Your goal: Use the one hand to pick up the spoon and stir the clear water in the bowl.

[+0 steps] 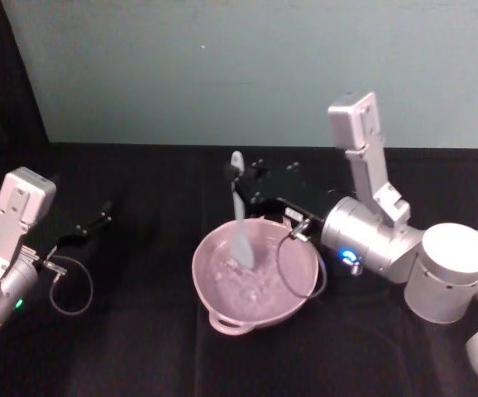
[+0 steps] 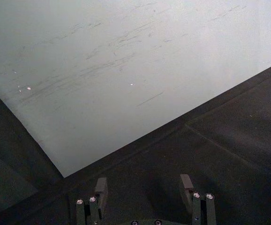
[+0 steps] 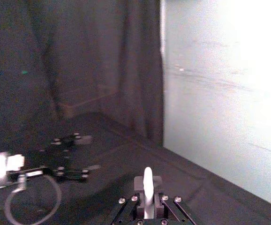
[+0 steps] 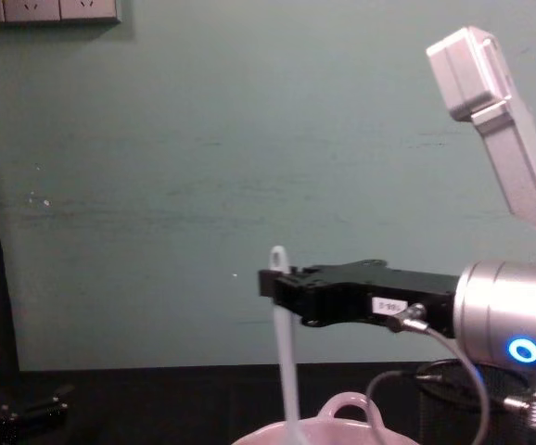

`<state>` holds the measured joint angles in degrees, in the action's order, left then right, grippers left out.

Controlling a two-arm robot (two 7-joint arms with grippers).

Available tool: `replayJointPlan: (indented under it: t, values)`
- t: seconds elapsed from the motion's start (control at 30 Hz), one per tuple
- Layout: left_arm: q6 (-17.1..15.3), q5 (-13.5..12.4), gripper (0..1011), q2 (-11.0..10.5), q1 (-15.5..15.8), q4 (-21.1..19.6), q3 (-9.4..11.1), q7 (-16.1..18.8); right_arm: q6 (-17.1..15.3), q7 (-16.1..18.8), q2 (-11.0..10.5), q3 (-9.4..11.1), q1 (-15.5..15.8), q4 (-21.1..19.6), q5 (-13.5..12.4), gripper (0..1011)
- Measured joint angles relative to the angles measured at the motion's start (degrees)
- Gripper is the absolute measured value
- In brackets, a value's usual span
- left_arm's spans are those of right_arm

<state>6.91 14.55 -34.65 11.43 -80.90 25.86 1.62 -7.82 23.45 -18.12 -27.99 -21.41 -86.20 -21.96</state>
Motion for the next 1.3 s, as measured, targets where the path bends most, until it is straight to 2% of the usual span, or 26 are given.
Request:
replayJointPlan:
  t: [0.2,0.3,0.47,0.53,0.7,0.83,0.97,1.07,1.3]
  values:
    - [0.00,0.00,1005,0.00,0.00,0.00,0.00,0.00,-0.02,-1.12,-1.38,2.11,0.33,-0.24,0.02,118]
    - [0.00,0.00,1005,0.00,0.00,0.00,0.00,0.00,-0.58,-1.49,-2.66,3.17,1.30,-1.72,-0.02,118]
    - [0.00,0.00,1005,0.00,0.00,0.00,0.00,0.00,-1.57,-1.62,-4.08,3.81,2.77,-4.37,-0.05,118]
    - [0.00,0.00,1005,0.00,0.00,0.00,0.00,0.00,-2.34,-1.58,-5.15,4.03,4.14,-6.87,-0.15,118]
    - [0.00,0.00,1005,0.00,0.00,0.00,0.00,0.00,-3.44,-1.27,-6.02,3.72,6.34,-10.46,-0.75,118]
    - [0.00,0.00,1005,0.00,0.00,0.00,0.00,0.00,-4.06,-0.87,-5.71,2.31,7.77,-12.18,-1.50,118]
    - [0.00,0.00,1005,0.00,0.00,0.00,0.00,0.00,-4.13,-0.48,-4.83,0.81,7.86,-12.08,-1.61,118]
    - [0.00,0.00,1005,0.00,0.00,0.00,0.00,0.00,-3.85,-0.30,-3.63,-0.48,7.13,-10.92,-1.63,118]
    - [0.00,0.00,1005,0.00,0.00,0.00,0.00,0.00,-2.67,-0.05,-1.68,-1.49,4.78,-7.76,-1.56,118]
